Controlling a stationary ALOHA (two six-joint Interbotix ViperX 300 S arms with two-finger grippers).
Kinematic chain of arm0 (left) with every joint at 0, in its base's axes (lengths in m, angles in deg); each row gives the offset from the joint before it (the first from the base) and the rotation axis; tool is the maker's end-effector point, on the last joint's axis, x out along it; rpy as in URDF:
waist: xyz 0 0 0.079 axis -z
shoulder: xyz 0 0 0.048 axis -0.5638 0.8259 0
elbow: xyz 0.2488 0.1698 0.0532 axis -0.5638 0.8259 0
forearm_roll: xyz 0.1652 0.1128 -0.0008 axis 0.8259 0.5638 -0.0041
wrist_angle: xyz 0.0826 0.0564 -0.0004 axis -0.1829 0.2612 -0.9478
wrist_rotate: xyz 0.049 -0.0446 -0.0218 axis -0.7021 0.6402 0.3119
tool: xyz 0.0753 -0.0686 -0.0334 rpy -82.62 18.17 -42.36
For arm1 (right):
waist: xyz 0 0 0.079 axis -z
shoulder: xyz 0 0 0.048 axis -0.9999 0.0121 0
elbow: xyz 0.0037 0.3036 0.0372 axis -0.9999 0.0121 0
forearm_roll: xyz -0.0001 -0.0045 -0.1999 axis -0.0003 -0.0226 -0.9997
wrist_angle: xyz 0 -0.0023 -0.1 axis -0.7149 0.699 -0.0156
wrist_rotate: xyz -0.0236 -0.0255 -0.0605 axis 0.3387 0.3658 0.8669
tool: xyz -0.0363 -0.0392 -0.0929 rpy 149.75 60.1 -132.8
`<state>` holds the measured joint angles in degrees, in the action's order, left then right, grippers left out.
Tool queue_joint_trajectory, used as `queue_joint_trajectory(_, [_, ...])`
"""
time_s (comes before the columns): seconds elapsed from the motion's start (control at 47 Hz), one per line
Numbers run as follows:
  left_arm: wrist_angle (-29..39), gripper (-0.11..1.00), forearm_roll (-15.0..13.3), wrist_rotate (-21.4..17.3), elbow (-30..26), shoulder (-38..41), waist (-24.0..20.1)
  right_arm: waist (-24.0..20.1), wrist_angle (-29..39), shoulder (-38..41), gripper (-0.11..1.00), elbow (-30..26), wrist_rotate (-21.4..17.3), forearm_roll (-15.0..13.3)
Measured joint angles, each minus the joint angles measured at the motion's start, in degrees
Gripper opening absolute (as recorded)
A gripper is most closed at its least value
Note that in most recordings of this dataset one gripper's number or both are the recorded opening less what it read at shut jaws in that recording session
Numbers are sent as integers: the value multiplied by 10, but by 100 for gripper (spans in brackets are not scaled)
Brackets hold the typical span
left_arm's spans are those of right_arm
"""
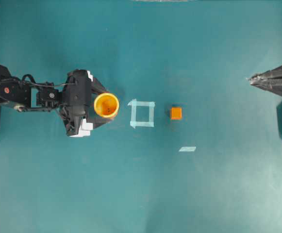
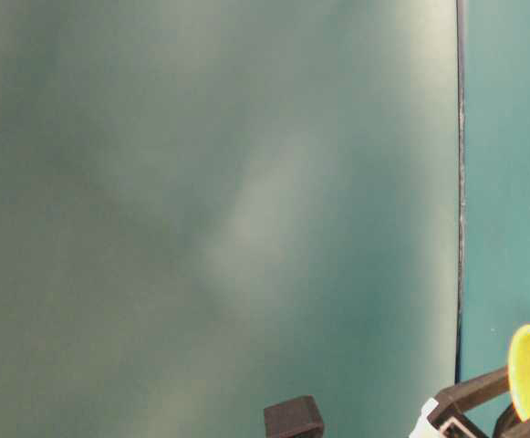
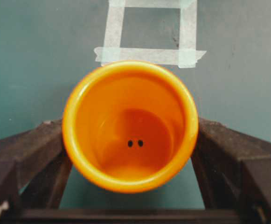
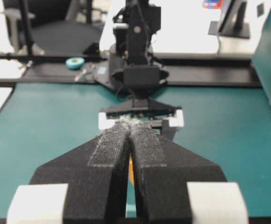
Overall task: Move the cup forward with left arm.
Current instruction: 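Close the left gripper around the orange cup's sides, then lift the orange cup and carry it toward the front-left table edge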
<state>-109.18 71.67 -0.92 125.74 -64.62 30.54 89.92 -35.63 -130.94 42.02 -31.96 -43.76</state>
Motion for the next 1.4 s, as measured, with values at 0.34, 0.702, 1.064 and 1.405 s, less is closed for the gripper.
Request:
queue_joint_trajectory(0.34, [0,69,-1,0,1,0,1,0,0,-1,0,-2,1,0])
queue_joint_trajectory(0.702, [-4,65,0,0,-4,0,20,0,1,-2,0,-3,1,0])
queue_joint_trajectory(1.064, [-23,65,0,1,-4,-1,39,0,8,-1,0,-3,1,0])
queue_joint_trajectory(1.405, [-40,65,0,10,-4,-13,101,1,20,-2,0,-2,1,0])
